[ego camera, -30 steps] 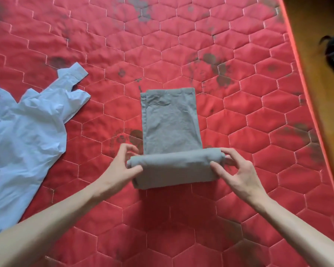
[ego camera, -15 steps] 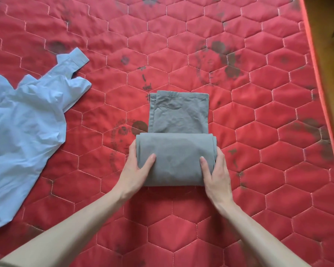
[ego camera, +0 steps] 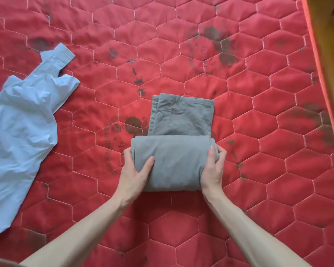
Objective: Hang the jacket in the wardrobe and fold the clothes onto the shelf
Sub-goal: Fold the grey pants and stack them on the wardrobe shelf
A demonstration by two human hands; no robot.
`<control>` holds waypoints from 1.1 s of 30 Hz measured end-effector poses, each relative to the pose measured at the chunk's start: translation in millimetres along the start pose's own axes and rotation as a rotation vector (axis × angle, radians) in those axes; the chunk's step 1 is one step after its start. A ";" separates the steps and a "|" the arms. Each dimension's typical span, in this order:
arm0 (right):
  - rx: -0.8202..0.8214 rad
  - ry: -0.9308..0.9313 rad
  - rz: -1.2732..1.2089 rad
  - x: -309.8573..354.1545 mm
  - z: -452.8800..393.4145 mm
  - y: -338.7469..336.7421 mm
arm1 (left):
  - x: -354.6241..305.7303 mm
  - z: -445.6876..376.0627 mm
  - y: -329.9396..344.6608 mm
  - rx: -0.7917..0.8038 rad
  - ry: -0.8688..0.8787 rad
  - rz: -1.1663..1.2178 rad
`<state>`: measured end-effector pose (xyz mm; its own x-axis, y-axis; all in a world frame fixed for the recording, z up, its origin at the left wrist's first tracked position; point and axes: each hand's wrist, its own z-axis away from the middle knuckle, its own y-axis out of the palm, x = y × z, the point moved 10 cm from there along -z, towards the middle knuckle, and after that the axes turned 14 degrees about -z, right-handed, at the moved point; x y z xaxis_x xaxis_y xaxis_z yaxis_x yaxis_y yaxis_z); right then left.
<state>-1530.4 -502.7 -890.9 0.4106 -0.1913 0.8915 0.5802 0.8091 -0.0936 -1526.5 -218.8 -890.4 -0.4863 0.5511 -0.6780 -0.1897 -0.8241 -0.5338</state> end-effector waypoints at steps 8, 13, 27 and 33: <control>0.066 -0.171 0.631 23.6 48.3 -23.7 | -9.9 10.4 -0.5 0.024 0.101 -0.063; 0.035 -0.134 0.732 -8.3 52.0 -32.1 | -6.6 1.0 8.4 0.137 0.088 -0.161; 0.282 -0.632 1.026 -33.4 82.3 -5.0 | -27.3 13.1 24.2 -0.026 0.495 -0.770; 0.152 -0.458 0.492 1.0 35.7 -31.4 | -64.9 10.3 16.5 -0.175 0.525 -0.820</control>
<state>-1573.4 -508.4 -871.3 0.2422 0.4451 0.8621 0.2836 0.8173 -0.5017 -1506.8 -269.5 -850.0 0.1870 0.9656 -0.1805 -0.1497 -0.1536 -0.9767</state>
